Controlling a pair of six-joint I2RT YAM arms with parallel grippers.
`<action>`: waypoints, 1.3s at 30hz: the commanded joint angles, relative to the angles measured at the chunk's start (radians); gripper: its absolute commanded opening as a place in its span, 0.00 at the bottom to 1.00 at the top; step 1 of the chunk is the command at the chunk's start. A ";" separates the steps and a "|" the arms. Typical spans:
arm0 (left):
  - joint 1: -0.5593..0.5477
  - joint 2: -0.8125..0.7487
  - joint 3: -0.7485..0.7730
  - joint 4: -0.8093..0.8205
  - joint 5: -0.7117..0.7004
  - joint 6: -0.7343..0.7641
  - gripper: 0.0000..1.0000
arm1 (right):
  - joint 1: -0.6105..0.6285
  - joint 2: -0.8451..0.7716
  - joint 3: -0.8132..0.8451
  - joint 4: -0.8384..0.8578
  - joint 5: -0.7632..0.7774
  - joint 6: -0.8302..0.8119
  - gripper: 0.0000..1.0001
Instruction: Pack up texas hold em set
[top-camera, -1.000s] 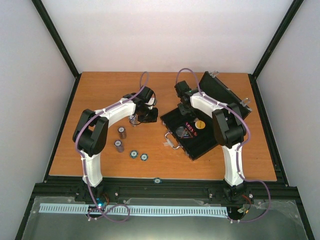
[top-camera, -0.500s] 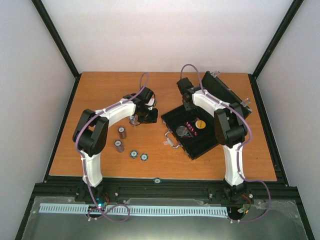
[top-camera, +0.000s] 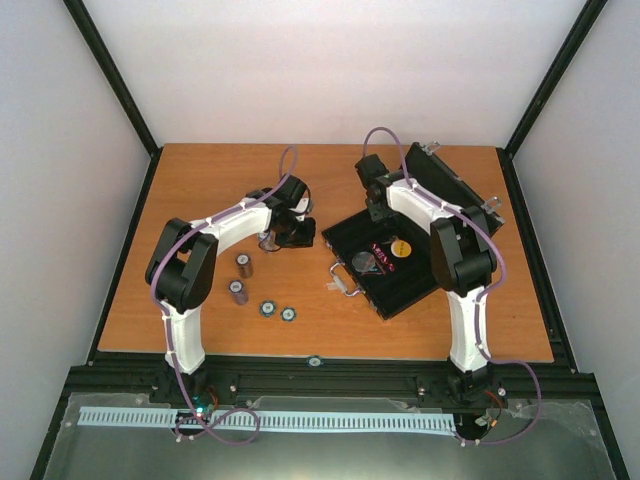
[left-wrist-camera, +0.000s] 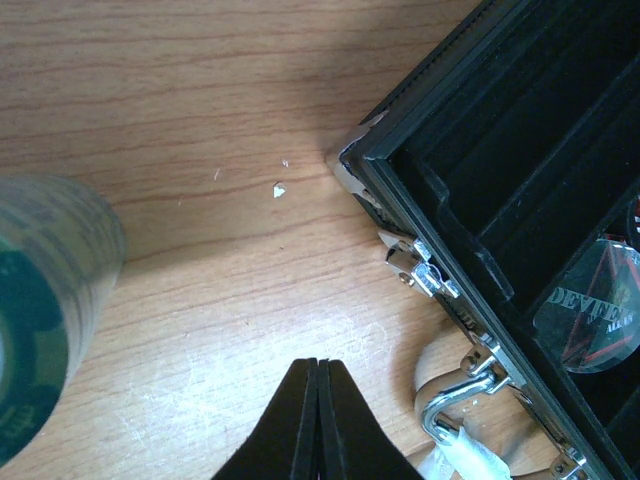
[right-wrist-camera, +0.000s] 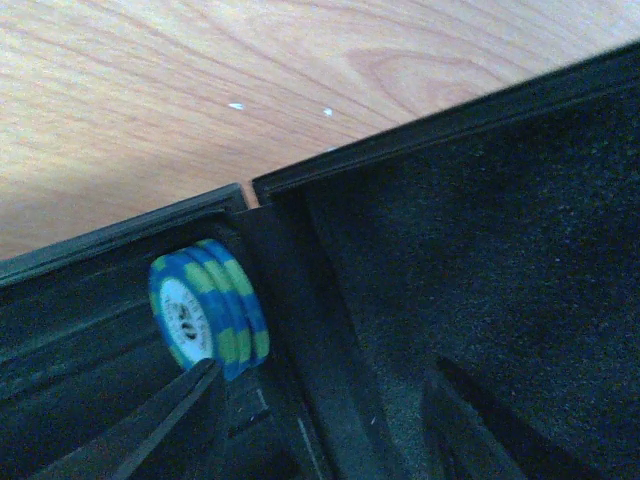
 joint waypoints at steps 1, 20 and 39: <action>0.007 -0.009 0.031 -0.009 0.005 0.020 0.01 | -0.005 -0.133 -0.022 0.014 -0.088 0.003 0.58; 0.007 -0.107 0.314 -0.274 -0.061 0.147 0.48 | 0.035 -0.382 -0.058 -0.108 -0.402 0.026 1.00; 0.280 -0.424 0.291 -0.479 -0.364 0.054 1.00 | 0.452 -0.594 -0.295 -0.189 -0.320 0.182 0.97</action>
